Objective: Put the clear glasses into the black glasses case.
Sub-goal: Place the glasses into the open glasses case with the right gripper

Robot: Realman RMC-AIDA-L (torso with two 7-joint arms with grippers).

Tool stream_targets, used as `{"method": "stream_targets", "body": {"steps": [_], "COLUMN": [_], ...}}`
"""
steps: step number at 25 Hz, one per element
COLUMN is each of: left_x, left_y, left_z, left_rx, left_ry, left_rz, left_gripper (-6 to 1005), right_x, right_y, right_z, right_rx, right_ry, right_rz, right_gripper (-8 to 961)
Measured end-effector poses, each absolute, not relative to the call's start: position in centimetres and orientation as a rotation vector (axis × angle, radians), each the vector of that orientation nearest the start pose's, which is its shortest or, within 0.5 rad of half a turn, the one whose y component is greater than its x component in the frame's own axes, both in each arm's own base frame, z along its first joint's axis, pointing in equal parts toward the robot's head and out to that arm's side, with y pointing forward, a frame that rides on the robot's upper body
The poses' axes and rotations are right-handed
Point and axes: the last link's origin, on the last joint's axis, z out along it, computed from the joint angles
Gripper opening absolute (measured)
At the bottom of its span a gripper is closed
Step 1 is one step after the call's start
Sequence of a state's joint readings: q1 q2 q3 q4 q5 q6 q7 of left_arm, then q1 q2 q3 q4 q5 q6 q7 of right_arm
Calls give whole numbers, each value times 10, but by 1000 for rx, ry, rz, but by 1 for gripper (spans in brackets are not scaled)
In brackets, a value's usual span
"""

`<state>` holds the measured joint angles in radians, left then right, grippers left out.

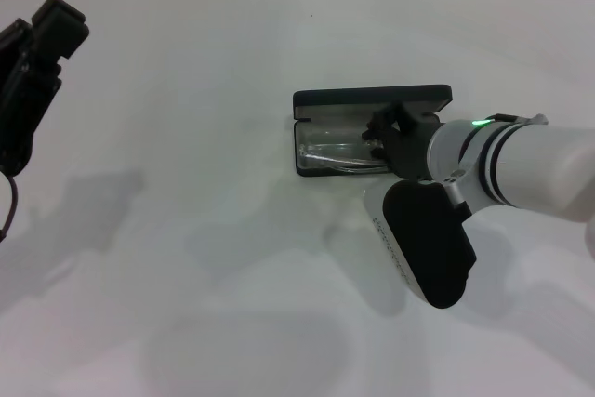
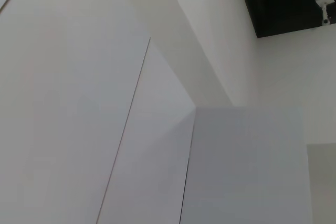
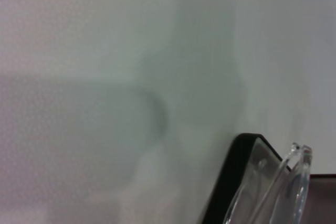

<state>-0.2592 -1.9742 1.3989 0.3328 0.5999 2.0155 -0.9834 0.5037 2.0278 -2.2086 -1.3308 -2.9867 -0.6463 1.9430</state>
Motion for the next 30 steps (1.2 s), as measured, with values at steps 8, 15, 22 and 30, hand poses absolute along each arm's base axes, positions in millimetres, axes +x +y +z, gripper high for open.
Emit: {"method": "stream_targets", "body": {"steps": [8,15,22,30], "left_x": [-262,-262,-262,-263], "left_y": [235,235,235,234], "left_z": [56,56,56,56], "left_rx": [-2071,-2071,-2069,-2068], "left_ry": [-295,-294,-294,-297], "left_rz": [-1774,-1774,-1773,-1772], "left_gripper": [98,98,98,98], "right_x": [147,146,146,146], "right_y": [341,341,342,343], "right_z": [-109,-108,-107,-97], "right_rx": [-2248,-2241,-2236,-2236], "right_ry": [-1183,-1182,-1178,-1132], "right_rz": [-699,-687,-680,-682], "right_gripper": [187,199,262,261]}}
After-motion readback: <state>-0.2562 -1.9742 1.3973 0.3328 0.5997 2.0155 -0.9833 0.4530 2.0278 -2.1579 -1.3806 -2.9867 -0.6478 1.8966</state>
